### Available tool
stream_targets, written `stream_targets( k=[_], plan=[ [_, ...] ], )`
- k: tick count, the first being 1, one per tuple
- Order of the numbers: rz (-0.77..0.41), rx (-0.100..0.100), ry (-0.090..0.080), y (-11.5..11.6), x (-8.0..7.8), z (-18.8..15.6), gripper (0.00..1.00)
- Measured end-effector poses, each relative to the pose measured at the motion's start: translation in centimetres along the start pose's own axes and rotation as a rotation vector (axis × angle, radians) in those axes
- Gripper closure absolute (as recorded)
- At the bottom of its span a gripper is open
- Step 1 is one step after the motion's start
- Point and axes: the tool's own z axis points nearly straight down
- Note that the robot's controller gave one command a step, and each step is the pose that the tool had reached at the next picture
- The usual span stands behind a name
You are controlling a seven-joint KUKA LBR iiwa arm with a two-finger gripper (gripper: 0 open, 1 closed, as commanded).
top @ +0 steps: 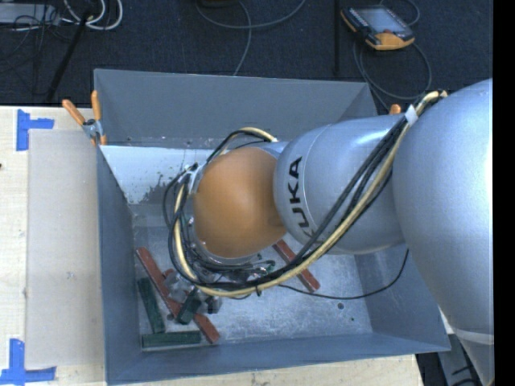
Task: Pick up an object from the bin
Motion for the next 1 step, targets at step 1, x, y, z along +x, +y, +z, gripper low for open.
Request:
stream_targets(
  k=[1],
  plan=[
    [-0.019, 0.004, -0.008, 1.47, -0.35, -10.92, 1.0]
  ],
)
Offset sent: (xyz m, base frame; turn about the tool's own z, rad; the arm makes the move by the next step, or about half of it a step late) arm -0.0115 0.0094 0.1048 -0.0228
